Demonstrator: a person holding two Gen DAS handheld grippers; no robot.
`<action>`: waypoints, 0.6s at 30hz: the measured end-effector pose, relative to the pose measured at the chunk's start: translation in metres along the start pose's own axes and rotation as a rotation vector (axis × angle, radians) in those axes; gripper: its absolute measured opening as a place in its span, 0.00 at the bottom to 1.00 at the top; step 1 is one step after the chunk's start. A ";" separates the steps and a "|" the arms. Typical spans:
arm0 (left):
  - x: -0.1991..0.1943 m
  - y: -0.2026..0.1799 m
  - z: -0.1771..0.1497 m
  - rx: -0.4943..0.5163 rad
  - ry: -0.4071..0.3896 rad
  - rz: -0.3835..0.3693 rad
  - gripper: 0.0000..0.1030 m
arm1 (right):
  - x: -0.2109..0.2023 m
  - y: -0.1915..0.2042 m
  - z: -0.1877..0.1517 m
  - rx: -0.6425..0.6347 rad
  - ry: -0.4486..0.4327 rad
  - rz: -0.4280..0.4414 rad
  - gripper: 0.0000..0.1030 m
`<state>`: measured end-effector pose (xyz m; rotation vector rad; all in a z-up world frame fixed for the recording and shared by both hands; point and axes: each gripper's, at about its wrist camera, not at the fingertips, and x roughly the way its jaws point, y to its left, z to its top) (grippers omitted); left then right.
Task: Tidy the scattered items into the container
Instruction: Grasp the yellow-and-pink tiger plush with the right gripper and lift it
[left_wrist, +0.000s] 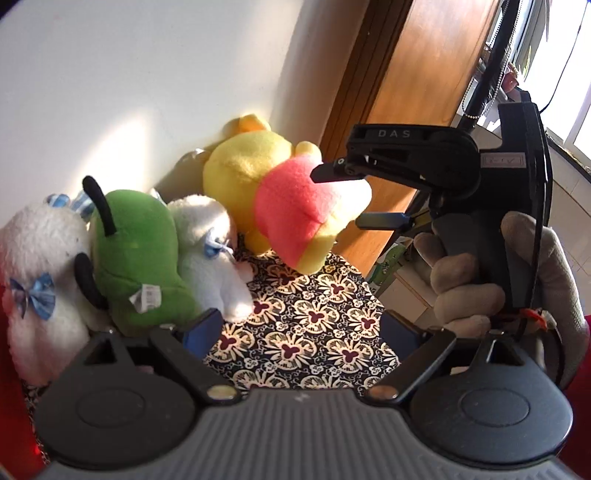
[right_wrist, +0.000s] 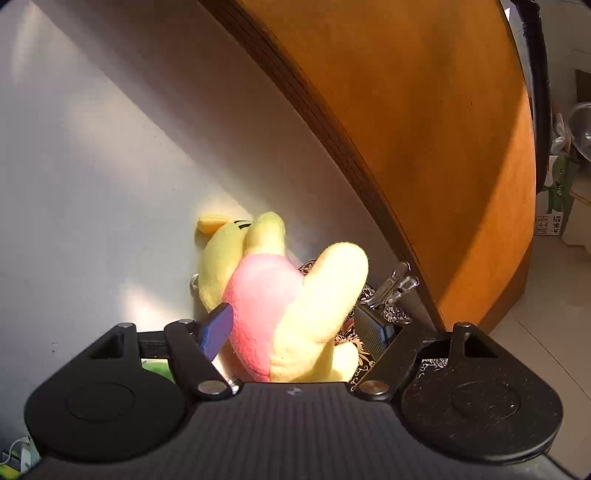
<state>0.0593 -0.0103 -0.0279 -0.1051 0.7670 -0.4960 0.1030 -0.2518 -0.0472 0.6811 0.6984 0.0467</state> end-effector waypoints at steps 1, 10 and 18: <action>0.001 0.001 -0.002 -0.005 -0.002 -0.006 0.90 | 0.006 -0.003 0.000 0.015 0.006 0.021 0.75; -0.001 0.024 -0.009 -0.068 0.022 -0.030 0.91 | 0.006 0.004 -0.029 0.026 0.005 0.140 0.47; -0.029 0.029 -0.017 -0.090 -0.007 -0.012 0.91 | -0.069 0.026 -0.085 -0.147 -0.088 0.031 0.46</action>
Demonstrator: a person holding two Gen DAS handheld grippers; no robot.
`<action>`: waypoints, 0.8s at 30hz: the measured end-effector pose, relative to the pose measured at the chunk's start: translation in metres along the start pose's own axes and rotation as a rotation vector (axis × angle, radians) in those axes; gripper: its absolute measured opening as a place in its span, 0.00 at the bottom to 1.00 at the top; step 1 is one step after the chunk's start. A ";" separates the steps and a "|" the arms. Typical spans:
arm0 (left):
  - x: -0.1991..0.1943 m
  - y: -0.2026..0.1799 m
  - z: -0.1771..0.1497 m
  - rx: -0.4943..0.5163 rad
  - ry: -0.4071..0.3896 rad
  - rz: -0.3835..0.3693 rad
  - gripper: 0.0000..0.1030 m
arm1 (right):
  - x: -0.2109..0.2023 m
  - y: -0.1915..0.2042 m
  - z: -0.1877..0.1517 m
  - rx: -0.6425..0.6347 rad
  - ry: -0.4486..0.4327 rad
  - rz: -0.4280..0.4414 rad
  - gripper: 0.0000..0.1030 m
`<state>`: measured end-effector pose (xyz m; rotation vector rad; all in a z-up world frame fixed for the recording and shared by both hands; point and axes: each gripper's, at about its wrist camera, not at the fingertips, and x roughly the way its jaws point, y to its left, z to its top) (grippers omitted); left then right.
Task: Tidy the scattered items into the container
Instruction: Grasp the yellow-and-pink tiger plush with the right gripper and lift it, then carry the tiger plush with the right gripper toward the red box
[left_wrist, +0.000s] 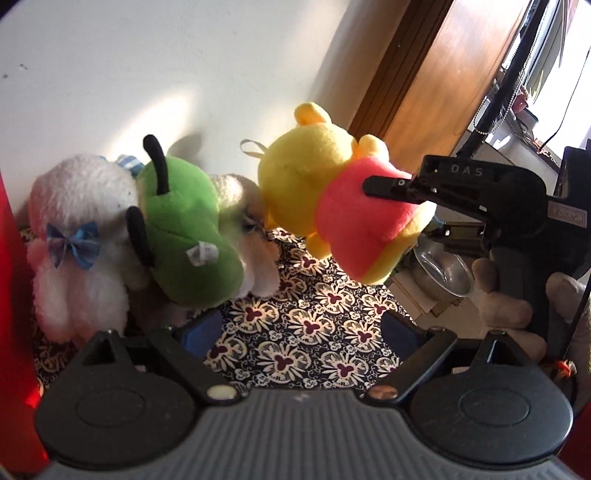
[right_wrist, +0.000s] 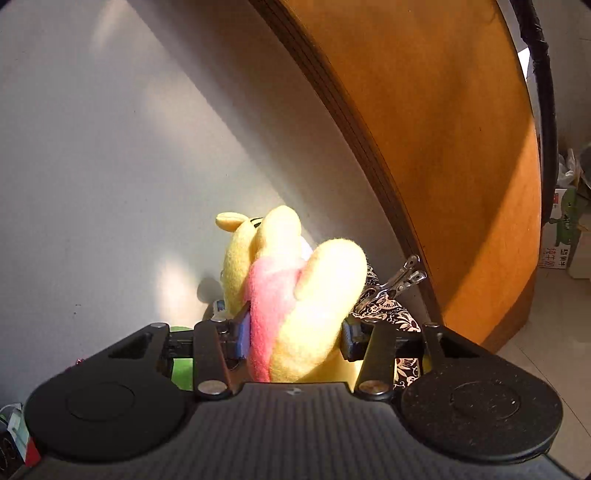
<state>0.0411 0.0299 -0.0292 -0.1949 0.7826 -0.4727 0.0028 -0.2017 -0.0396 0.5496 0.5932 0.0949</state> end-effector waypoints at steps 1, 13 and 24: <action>-0.004 0.000 -0.002 -0.002 -0.005 0.002 0.91 | -0.010 0.003 -0.010 -0.018 -0.005 -0.018 0.46; -0.037 0.004 -0.029 -0.026 0.012 -0.020 0.92 | -0.071 0.009 -0.074 -0.144 -0.004 -0.057 0.47; -0.057 0.016 -0.057 -0.073 0.066 -0.009 0.93 | -0.092 0.054 -0.105 -0.428 0.117 0.127 0.61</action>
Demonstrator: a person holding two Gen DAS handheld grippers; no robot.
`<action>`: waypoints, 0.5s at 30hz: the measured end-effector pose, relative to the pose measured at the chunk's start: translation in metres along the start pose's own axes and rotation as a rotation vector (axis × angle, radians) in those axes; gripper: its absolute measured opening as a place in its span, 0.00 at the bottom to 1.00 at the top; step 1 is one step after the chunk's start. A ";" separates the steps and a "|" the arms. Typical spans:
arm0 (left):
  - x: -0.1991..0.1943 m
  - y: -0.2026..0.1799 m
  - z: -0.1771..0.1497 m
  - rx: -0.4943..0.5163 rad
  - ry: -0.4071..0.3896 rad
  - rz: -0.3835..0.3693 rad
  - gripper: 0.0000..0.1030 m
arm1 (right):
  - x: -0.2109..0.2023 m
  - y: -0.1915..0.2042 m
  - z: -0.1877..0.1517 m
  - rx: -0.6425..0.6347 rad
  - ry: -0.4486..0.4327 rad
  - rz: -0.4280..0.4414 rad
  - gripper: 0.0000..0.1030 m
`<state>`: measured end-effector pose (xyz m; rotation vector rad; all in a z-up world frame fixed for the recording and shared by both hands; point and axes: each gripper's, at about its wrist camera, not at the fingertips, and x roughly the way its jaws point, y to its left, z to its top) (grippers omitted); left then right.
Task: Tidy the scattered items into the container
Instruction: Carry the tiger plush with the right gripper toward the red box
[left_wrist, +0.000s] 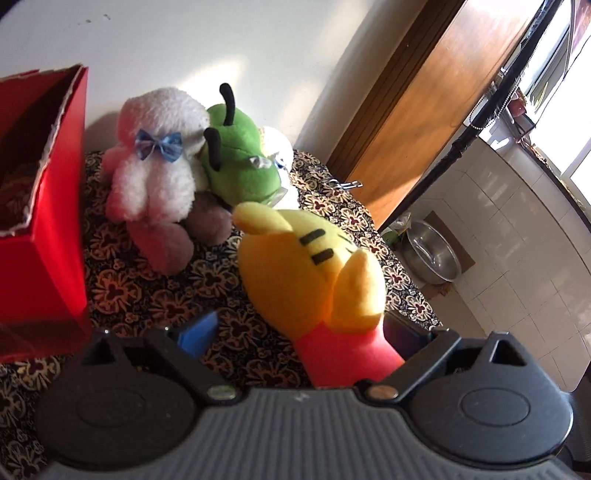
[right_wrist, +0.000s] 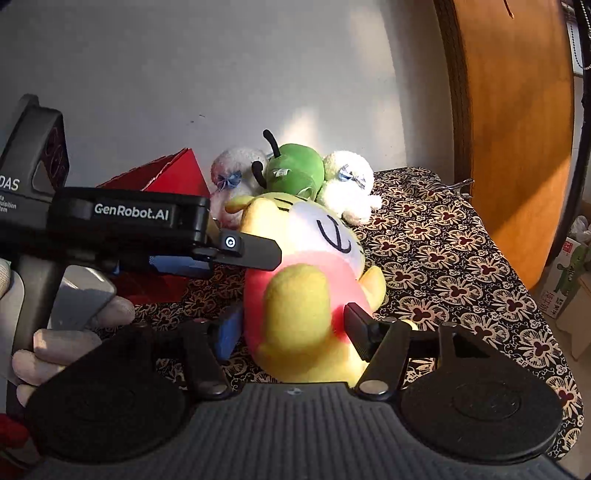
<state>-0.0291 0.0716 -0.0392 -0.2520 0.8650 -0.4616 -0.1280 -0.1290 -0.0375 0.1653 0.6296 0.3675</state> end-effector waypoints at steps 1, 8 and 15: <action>0.002 0.000 -0.003 0.006 0.010 0.012 0.93 | -0.004 0.000 0.000 -0.007 0.010 0.037 0.61; 0.008 0.008 -0.015 -0.009 0.049 0.008 0.93 | -0.035 -0.033 0.004 0.089 -0.055 0.006 0.61; 0.008 0.003 -0.021 -0.008 0.078 -0.026 0.92 | 0.013 -0.092 0.019 0.398 -0.032 -0.010 0.62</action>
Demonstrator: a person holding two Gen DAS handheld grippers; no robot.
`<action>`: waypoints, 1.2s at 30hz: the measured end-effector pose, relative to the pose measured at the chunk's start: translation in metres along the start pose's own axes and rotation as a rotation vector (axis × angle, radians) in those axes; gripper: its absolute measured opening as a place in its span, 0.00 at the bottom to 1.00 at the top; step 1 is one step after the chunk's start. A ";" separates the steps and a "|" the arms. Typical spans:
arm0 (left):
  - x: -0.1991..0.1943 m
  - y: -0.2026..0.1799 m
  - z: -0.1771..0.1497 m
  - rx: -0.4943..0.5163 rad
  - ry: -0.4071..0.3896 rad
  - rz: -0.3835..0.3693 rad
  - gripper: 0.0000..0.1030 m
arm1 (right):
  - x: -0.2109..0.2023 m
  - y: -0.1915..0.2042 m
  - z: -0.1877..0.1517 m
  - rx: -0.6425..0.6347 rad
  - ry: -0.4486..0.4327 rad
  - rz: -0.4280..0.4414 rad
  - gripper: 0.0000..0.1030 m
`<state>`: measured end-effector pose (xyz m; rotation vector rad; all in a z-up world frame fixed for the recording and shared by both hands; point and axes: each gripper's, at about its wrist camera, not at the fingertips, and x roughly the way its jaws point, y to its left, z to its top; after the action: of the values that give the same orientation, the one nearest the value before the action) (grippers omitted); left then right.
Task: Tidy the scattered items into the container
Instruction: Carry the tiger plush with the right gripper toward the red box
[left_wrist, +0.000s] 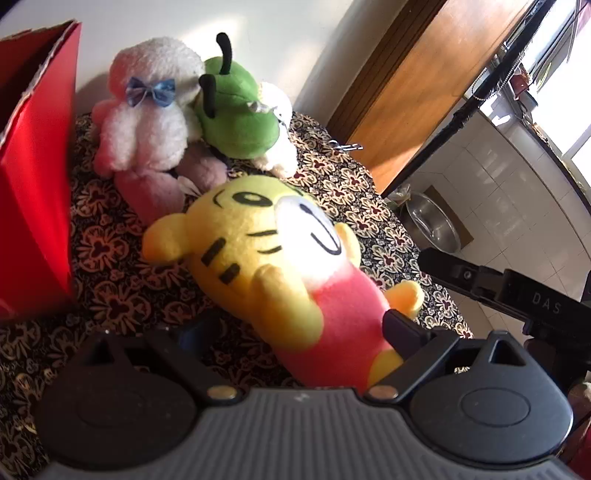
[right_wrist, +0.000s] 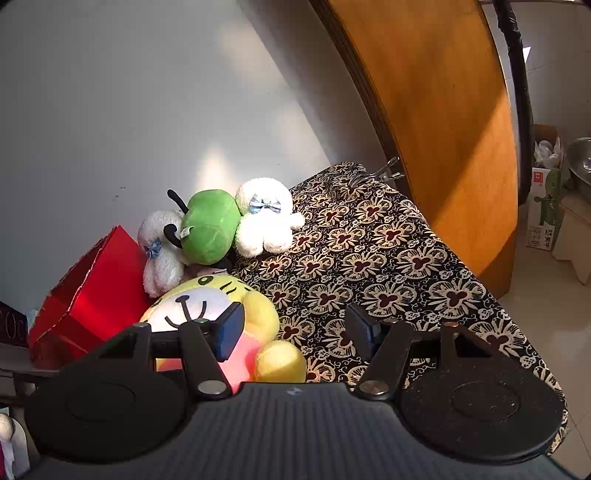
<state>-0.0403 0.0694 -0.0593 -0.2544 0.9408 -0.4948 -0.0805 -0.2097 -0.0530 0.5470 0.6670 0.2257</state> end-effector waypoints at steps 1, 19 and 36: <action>-0.001 -0.001 -0.002 0.005 0.003 -0.003 0.92 | 0.009 -0.006 0.002 0.055 0.028 0.032 0.62; -0.008 0.004 -0.013 0.100 0.029 -0.007 0.83 | 0.001 0.013 -0.048 0.104 0.231 0.172 0.38; -0.027 0.015 -0.033 0.097 -0.077 -0.037 0.61 | 0.024 0.006 -0.060 0.284 0.297 0.277 0.30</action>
<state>-0.0765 0.0963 -0.0651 -0.2018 0.8365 -0.5590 -0.1006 -0.1718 -0.1011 0.8902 0.9191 0.4831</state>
